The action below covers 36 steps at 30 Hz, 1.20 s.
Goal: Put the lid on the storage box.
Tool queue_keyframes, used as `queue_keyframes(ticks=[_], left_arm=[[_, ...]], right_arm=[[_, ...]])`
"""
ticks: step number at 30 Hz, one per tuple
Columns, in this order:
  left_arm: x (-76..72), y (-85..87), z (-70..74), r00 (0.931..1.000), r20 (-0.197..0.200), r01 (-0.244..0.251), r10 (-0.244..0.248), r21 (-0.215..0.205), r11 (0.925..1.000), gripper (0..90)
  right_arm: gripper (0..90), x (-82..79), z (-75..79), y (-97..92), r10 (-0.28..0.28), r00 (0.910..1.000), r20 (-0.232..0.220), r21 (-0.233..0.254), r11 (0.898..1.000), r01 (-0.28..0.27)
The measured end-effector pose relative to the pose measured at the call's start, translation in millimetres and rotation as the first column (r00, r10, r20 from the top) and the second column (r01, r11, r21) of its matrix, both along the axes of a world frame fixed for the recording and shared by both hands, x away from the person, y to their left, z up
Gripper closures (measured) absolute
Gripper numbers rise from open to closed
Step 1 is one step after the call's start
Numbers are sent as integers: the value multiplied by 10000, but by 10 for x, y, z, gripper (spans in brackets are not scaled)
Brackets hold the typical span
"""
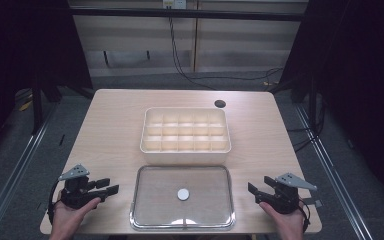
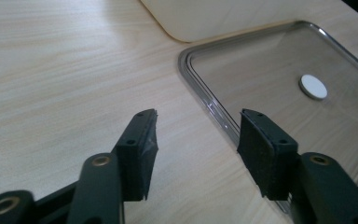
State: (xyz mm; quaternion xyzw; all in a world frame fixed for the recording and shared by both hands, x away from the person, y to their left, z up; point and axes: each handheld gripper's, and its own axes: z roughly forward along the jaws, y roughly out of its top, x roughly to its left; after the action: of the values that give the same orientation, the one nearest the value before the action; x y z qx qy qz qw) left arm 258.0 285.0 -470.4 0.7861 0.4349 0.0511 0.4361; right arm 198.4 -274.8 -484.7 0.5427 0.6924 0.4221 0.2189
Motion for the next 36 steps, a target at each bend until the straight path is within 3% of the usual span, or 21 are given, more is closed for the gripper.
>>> queue_keyframes(ticks=[5, 7, 11, 13, 14, 16, 17, 19, 22, 24, 28, 29, 31, 36], left_arm=[[7, -6, -13, 9997, -250, 15, -13, 84, 10000, 460], [-8, -13, 9, 9998, -186, -1, 3, 74, 10000, 459], [-15, -36, 43, 10000, -62, 42, -41, 80, 10000, 449], [14, -58, 63, 9993, -222, 311, -316, -254, 9992, 451], [27, -88, 77, 9990, -188, 415, -418, -125, 9991, 482], [49, -125, 113, 9994, 12, 336, -337, 146, 9993, 485], [70, -139, 132, 9993, 28, 381, -381, -20, 9993, 486], [112, -187, 180, 9988, 181, 456, -460, 231, 9987, 487], [187, -259, 231, 9986, 217, 482, -484, 59, 9988, 495], [250, -298, 248, 9985, 155, 517, -517, 28, 9987, 501], [328, -367, 256, 9984, 91, 559, -560, 157, 9983, 484], [335, -370, 249, 9979, 116, 629, -632, 281, 9976, 483], [325, -380, 179, 9984, 40, 565, -565, 188, 9982, 472], [306, -385, 89, 9974, -228, 695, -688, 297, 9971, 413]], right_arm=[[302, -16, 16, 26, 81, 9997, -250, 150, 9999, -77], [356, -35, 32, 43, 428, 9977, -535, 313, 9987, -411], [374, -49, 75, 87, 717, 9943, -795, 482, 9965, -680], [376, -47, 93, 100, 766, 9939, -790, 526, 9960, -726], [388, -43, 116, 119, 853, 9931, -806, 638, 9947, -803], [402, -27, 141, 171, 1078, 9907, -828, 398, 9937, -1048], [406, -8, 153, 202, 1184, 9887, -925, 417, 9925, -1150], [415, 45, 182, 261, 1421, 9856, -920, 834, 9874, -1346], [395, 143, 259, 336, 1601, 9834, -857, 855, 9845, -1528], [388, 245, 359, 402, 1858, 9788, -865, 1306, 9761, -1738], [383, 335, 446, 458, 1984, 9773, -746, 1247, 9742, -1883], [383, 390, 493, 484, 2070, 9756, -735, 1036, 9745, -1990], [374, 443, 524, 502, 2207, 9728, -705, 948, 9723, -2137], [383, 526, 498, 503, 2140, 9747, -651, 1026, 9730, -2068]])
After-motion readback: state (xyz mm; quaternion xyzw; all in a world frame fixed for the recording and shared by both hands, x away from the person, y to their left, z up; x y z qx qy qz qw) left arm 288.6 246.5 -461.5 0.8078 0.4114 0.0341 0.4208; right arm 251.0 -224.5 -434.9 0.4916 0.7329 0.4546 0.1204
